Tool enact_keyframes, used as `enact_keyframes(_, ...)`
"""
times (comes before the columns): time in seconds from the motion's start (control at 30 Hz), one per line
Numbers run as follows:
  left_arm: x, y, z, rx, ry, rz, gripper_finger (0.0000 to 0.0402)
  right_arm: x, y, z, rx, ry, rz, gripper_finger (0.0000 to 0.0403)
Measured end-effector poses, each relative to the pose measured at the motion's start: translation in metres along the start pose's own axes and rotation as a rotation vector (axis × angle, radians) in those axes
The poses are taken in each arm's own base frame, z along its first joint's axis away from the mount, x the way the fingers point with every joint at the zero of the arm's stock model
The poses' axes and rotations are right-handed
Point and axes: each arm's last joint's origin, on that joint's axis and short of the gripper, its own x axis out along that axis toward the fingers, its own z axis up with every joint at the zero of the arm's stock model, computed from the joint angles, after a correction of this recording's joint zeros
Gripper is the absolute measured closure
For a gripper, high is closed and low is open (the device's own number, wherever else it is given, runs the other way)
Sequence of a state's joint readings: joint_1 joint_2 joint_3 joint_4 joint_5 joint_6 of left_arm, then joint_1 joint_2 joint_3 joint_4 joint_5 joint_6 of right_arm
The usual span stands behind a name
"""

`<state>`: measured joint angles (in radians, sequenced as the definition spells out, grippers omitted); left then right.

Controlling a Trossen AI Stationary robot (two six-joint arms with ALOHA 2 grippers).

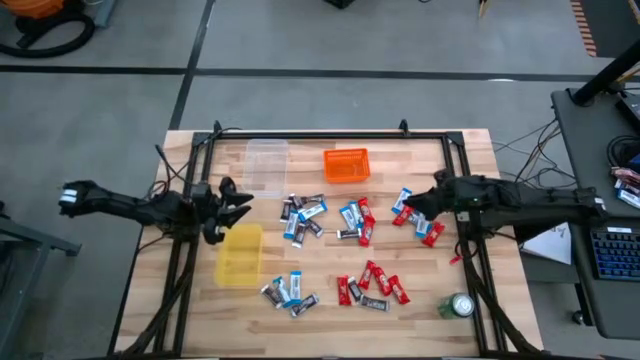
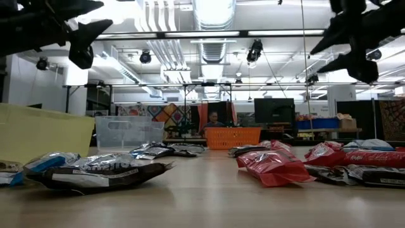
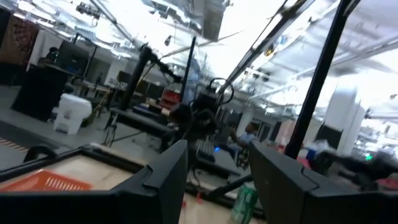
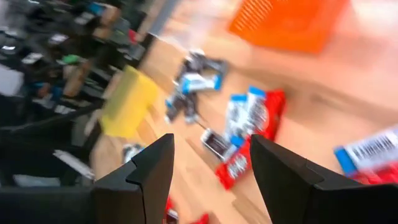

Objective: Sort candy
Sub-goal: Put the center red candy into the orange basket

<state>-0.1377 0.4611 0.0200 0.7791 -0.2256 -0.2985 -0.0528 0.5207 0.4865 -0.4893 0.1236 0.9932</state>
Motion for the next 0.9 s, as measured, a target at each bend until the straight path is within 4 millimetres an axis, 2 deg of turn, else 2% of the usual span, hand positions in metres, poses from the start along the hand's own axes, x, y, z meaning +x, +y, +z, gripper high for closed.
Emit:
enact_keyframes(0.23,0.004,0.003,-0.013,-0.056,0.097,0.041,0.0246,0.020,0.011,0.005,-0.022,0.025,-0.104,0.0204)
enact_keyframes(0.4,0.007,0.008,-0.020,-0.141,0.109,0.155,0.0246,0.037,0.020,0.009,0.000,0.039,-0.129,0.0204)
enact_keyframes(0.6,0.009,0.009,-0.026,-0.135,0.144,0.173,0.0246,0.056,0.024,0.009,-0.011,0.081,-0.196,0.0204)
enact_keyframes(0.73,0.010,0.008,-0.023,-0.100,0.117,0.160,0.0246,0.070,0.023,0.006,0.014,0.120,-0.249,0.0204)
enact_keyframes(0.9,0.011,0.004,-0.010,-0.004,-0.005,0.111,0.0246,0.085,0.026,0.002,0.099,0.223,-0.250,0.0204)
